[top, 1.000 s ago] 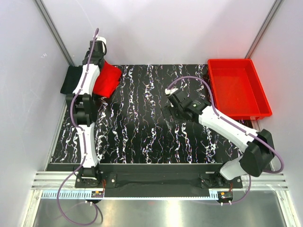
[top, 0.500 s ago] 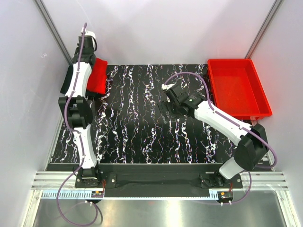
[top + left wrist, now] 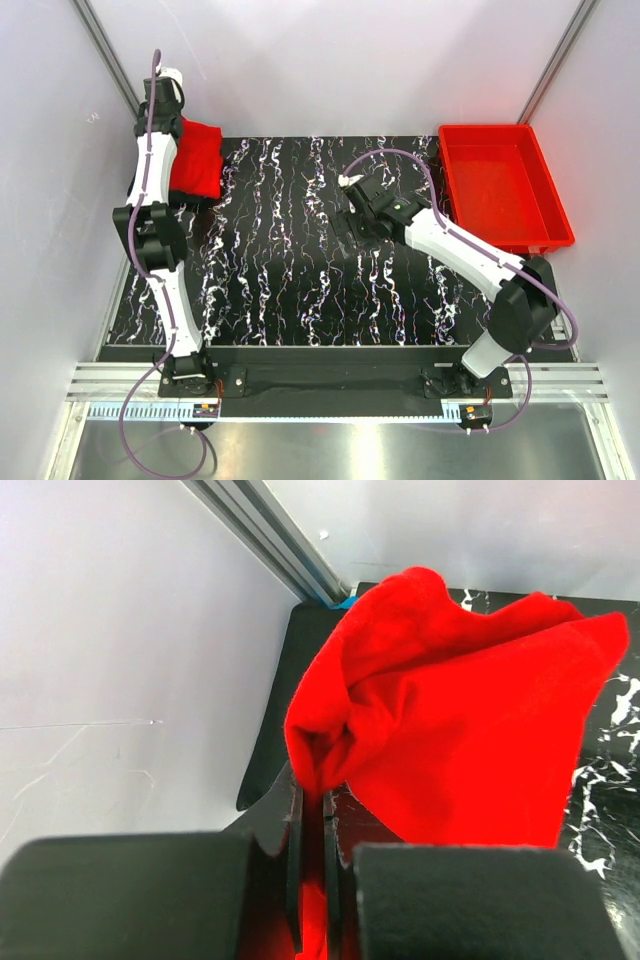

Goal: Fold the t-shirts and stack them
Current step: Neatly place the folded tshirt to the corner

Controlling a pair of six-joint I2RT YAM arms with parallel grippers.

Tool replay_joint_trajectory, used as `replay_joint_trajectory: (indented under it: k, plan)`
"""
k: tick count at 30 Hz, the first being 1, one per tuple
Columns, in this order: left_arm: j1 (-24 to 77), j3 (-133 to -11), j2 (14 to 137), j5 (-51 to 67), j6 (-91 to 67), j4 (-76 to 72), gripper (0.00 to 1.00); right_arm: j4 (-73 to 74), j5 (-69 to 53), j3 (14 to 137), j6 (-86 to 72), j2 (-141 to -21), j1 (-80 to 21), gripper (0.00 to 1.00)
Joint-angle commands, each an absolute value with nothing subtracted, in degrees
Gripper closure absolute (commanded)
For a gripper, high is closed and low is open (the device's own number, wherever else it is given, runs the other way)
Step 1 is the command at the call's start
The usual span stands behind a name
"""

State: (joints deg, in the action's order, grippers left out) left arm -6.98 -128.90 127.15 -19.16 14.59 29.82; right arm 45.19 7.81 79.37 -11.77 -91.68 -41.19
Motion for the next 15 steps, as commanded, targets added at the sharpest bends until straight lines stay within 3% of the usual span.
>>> replay_joint_trajectory:
  k: [1,15]
  plan:
    - [-8.5,-132.6,129.8,-17.1,14.9,24.8,1.0,45.9,7.3,82.7,-12.9,-93.5,-40.8,0.0]
    - [-11.4,-134.2,131.6,-20.5,15.2,22.1,1.0,48.7,7.0,90.9,-11.5,-101.0,-40.6,0.0]
